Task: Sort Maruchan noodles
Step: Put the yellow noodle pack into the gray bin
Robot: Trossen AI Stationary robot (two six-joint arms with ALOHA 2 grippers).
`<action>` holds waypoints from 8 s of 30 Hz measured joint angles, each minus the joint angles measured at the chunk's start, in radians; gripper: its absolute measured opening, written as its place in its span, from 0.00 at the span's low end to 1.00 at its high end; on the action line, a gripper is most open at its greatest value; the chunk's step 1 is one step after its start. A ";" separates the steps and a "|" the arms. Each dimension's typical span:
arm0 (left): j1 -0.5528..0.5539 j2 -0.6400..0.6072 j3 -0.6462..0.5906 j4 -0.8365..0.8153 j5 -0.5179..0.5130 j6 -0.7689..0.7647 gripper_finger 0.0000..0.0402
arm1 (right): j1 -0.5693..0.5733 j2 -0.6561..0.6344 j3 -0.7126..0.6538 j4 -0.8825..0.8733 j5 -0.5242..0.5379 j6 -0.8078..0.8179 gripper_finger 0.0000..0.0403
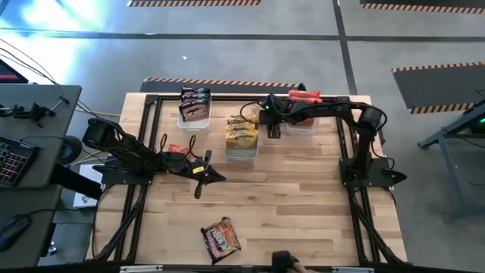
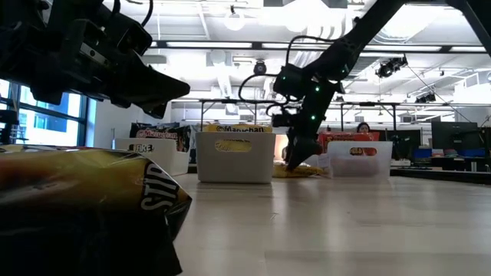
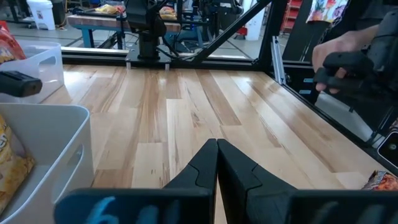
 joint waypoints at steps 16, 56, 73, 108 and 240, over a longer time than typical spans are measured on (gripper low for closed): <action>0.000 0.000 0.000 -0.001 0.000 0.000 0.00 | -0.001 0.020 0.007 0.029 0.016 0.028 0.04; -0.058 0.000 0.000 0.084 -0.071 -0.022 0.00 | 0.338 -0.008 0.899 -1.042 0.173 0.389 0.00; -0.063 0.000 0.006 0.081 -0.074 -0.062 0.00 | 0.817 -0.284 0.113 -0.532 0.192 0.921 0.00; -0.204 0.000 0.224 -0.461 -0.209 -0.267 0.00 | 1.001 -0.241 -0.320 0.016 -0.189 1.380 0.02; -0.323 0.375 0.587 -0.391 -0.784 0.595 0.00 | 0.748 -0.096 -0.071 0.202 -0.341 1.130 0.53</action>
